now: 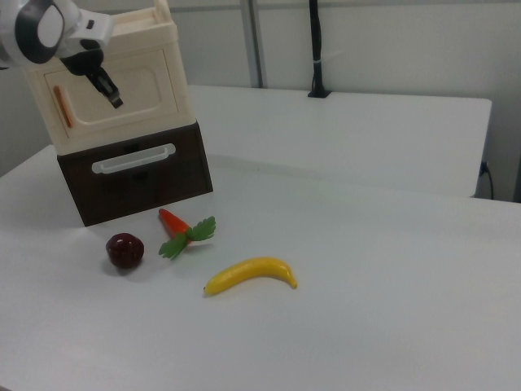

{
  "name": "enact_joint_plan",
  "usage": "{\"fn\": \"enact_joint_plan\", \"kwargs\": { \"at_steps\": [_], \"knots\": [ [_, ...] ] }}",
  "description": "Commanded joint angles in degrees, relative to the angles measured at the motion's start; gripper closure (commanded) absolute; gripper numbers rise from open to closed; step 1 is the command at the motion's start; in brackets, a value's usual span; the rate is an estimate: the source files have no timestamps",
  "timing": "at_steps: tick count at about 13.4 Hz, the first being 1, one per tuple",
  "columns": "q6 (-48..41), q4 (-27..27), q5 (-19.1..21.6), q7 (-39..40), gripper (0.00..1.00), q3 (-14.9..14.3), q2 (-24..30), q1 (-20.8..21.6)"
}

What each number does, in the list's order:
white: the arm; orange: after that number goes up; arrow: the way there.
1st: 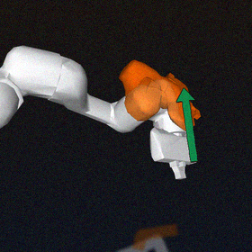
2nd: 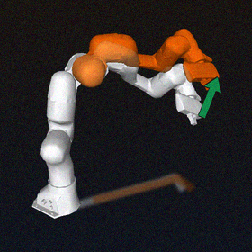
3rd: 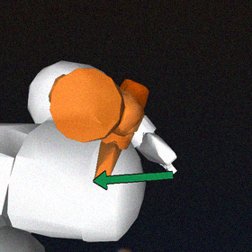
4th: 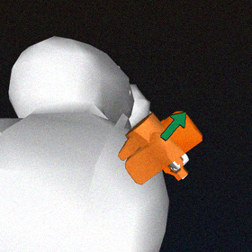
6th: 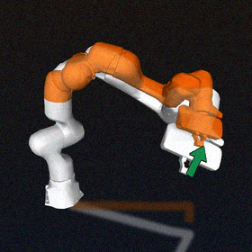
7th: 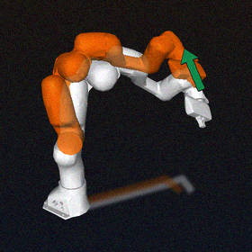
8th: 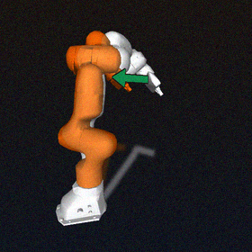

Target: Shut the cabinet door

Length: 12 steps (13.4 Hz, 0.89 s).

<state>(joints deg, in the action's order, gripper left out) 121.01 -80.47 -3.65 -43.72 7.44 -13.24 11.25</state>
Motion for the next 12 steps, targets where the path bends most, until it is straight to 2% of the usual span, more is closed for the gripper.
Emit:
{"fn": "enact_joint_plan", "kwargs": {
  "at_steps": [1, 6, 10, 12],
  "knots": [
    [-7.2, -2.8, 0.0, 9.1, 1.00, -0.3, 2.1, -2.7],
    [-16.9, -3.8, -0.1, 24.4, 1.00, -0.3, 2.7, -8.3],
    [-20.8, -8.7, 0.0, 35.8, 1.00, -0.3, 7.1, -13.9],
    [-24.0, -9.0, 0.0, 39.7, 1.00, -0.5, 8.7, -15.9]
  ]
}}
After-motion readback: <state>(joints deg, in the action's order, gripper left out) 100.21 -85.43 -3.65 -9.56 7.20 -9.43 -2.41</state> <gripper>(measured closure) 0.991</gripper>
